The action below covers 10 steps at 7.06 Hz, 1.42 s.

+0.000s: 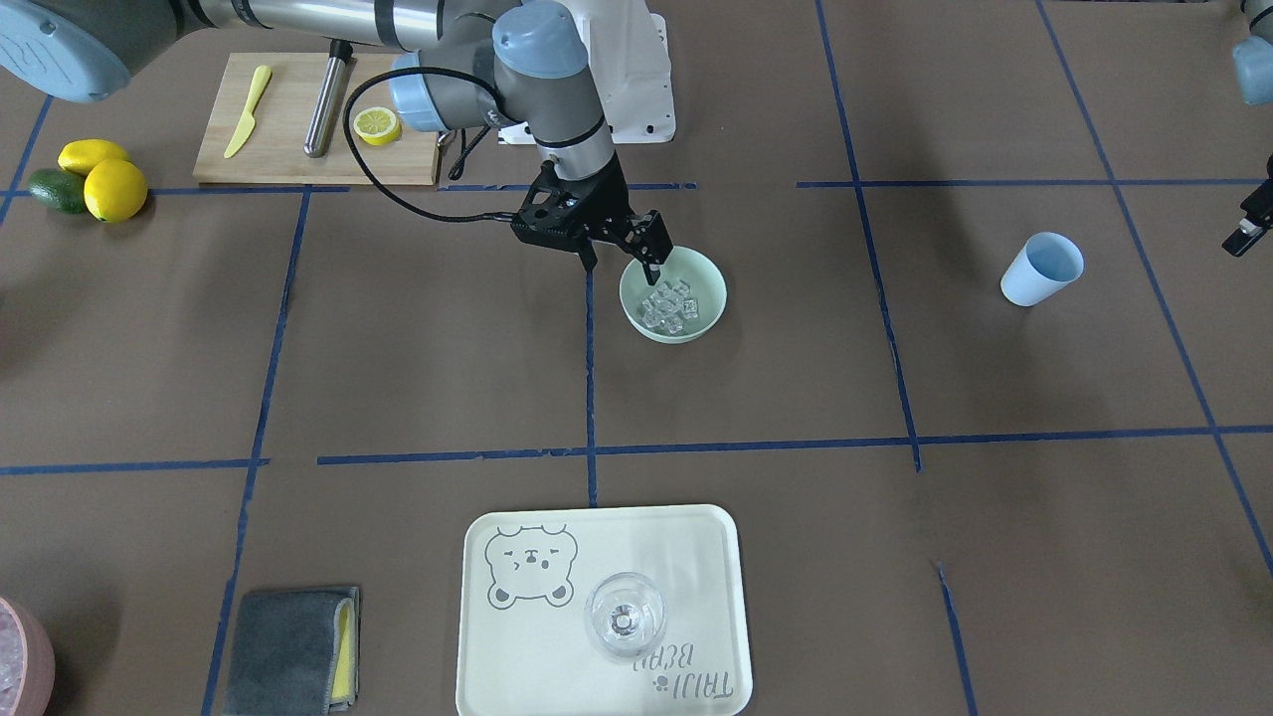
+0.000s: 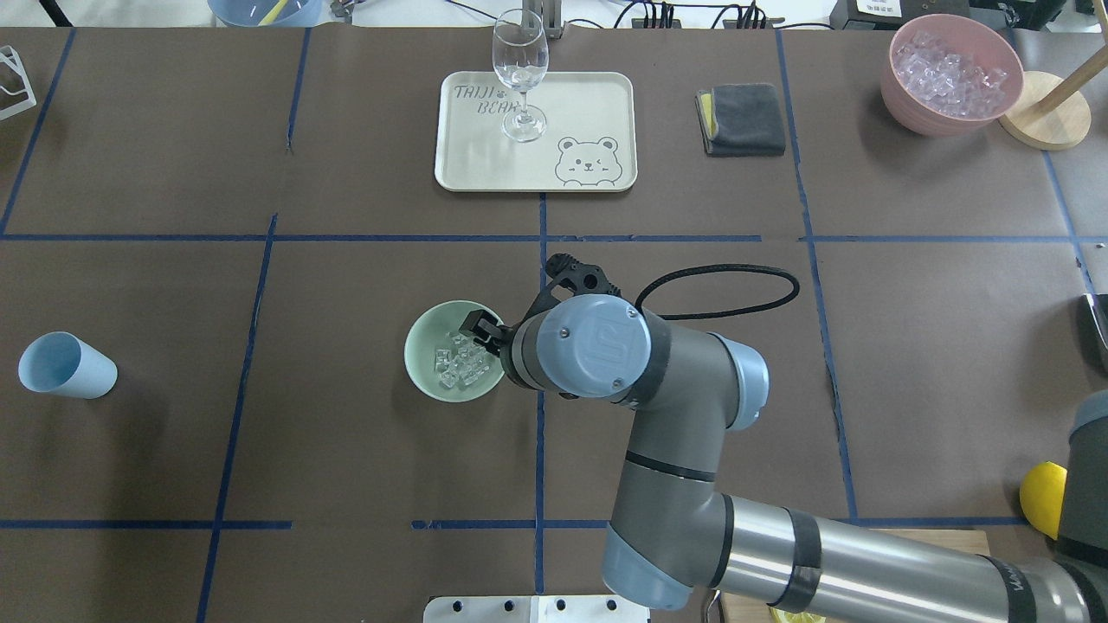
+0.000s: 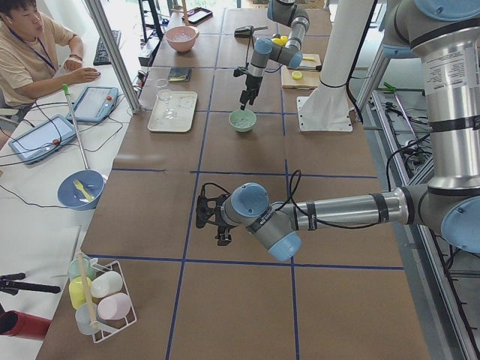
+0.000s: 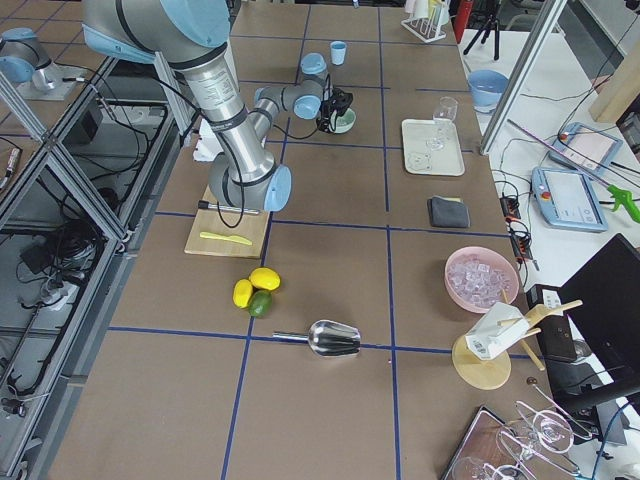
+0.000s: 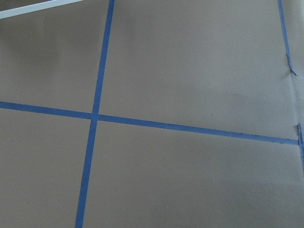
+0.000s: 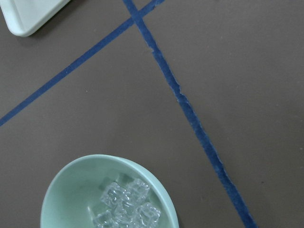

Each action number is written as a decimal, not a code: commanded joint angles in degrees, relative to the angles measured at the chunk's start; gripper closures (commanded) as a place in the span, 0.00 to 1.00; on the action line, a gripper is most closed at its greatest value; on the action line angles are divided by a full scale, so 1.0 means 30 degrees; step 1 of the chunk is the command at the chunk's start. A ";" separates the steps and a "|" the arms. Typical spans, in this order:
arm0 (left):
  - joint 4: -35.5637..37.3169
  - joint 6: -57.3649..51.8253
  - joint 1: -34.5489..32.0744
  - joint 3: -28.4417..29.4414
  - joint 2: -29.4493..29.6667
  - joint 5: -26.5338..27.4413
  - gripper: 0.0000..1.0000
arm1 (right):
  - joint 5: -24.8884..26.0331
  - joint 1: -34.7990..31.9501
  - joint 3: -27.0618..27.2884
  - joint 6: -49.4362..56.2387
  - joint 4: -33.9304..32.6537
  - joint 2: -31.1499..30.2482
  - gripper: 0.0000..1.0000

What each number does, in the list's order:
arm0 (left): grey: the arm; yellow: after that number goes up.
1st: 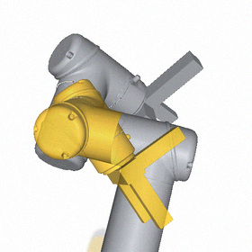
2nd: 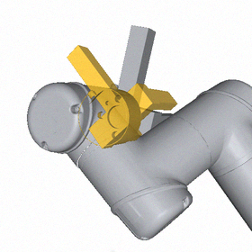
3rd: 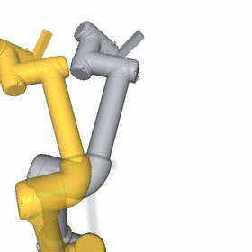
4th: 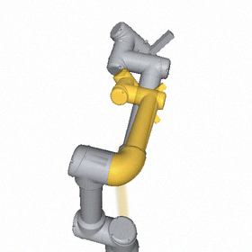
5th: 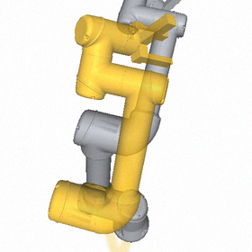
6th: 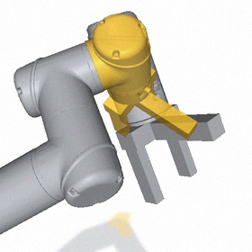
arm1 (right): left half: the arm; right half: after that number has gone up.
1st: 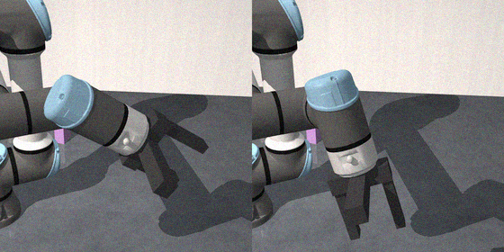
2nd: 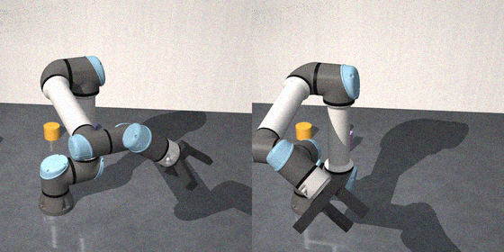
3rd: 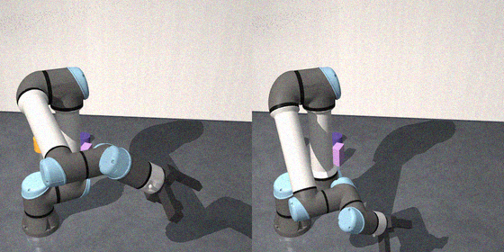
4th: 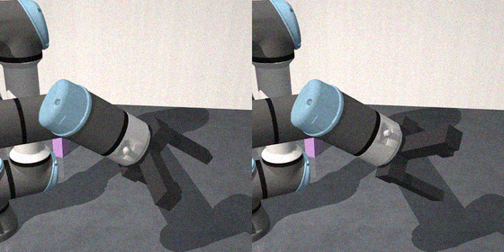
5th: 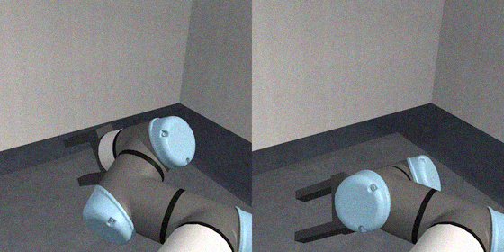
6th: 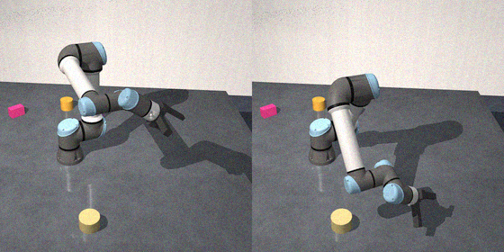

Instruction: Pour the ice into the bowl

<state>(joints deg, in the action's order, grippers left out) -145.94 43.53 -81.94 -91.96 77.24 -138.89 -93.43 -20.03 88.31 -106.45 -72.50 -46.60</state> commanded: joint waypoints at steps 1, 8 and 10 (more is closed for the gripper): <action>-0.0131 0.0020 0.0008 -0.0050 -0.0140 0.0006 0.00 | -0.0464 0.0201 -0.1190 0.1958 -0.0467 0.0446 0.78; -0.0190 -0.0010 0.0037 0.0037 -0.0287 0.0006 0.00 | -0.7251 -0.4386 0.5287 0.7954 -0.1264 -0.5299 1.00; -0.0190 -0.0068 0.0066 0.0066 -0.0258 0.0006 0.00 | -0.7471 -0.5711 0.7706 1.3018 -0.1027 -1.0605 1.00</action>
<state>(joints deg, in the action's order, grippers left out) -146.51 43.43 -81.80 -91.83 76.42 -138.87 -115.10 -34.44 106.98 -76.29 -75.93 -68.98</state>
